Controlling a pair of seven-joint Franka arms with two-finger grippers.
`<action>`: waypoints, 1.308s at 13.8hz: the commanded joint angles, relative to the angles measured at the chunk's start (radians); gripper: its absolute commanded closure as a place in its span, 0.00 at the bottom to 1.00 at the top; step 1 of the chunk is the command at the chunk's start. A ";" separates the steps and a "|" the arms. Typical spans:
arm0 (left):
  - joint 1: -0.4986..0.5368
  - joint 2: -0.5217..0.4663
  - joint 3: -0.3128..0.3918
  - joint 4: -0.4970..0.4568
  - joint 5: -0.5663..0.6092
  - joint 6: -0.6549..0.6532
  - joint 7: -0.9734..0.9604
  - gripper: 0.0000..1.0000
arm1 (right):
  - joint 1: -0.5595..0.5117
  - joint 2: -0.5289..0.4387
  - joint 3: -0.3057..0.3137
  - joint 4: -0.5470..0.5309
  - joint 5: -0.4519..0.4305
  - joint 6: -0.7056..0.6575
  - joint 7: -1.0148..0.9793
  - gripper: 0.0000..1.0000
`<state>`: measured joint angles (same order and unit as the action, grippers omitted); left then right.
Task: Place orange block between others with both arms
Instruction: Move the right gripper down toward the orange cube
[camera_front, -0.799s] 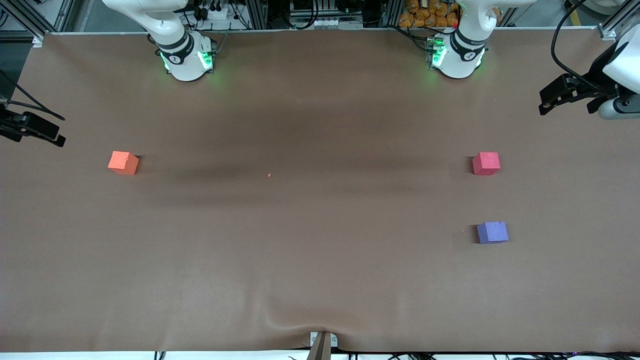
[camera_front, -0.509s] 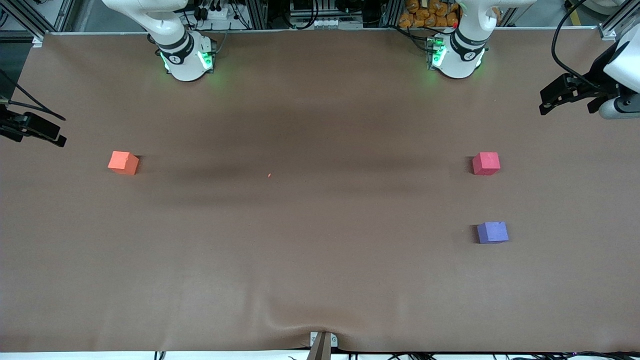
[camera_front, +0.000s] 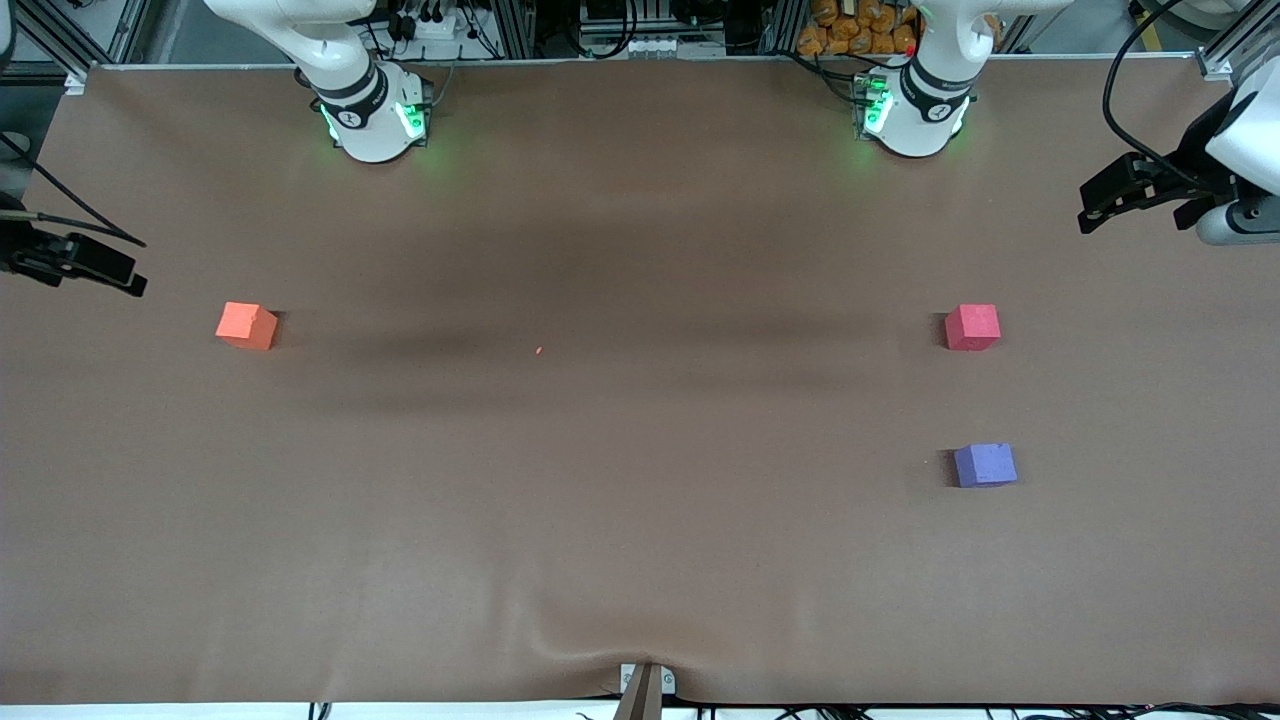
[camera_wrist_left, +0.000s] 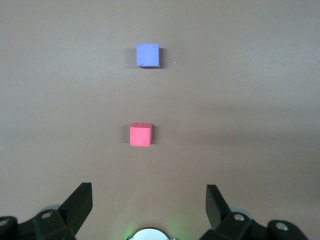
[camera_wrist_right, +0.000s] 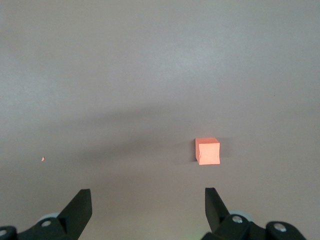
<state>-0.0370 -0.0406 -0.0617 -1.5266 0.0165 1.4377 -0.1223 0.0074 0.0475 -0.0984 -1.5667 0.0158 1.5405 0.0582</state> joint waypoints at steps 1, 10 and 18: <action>0.019 -0.001 -0.006 0.017 -0.016 -0.025 0.009 0.00 | -0.035 -0.023 0.006 -0.117 -0.004 0.076 0.002 0.00; 0.017 -0.001 -0.009 0.013 -0.018 -0.025 0.001 0.00 | -0.184 0.061 0.006 -0.338 -0.030 0.335 -0.095 0.00; 0.019 -0.004 -0.006 0.017 -0.016 -0.026 0.020 0.00 | -0.325 0.225 0.006 -0.481 -0.030 0.627 -0.301 0.00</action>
<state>-0.0289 -0.0405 -0.0647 -1.5243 0.0164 1.4300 -0.1223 -0.2886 0.2412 -0.1075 -2.0408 -0.0026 2.1464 -0.2061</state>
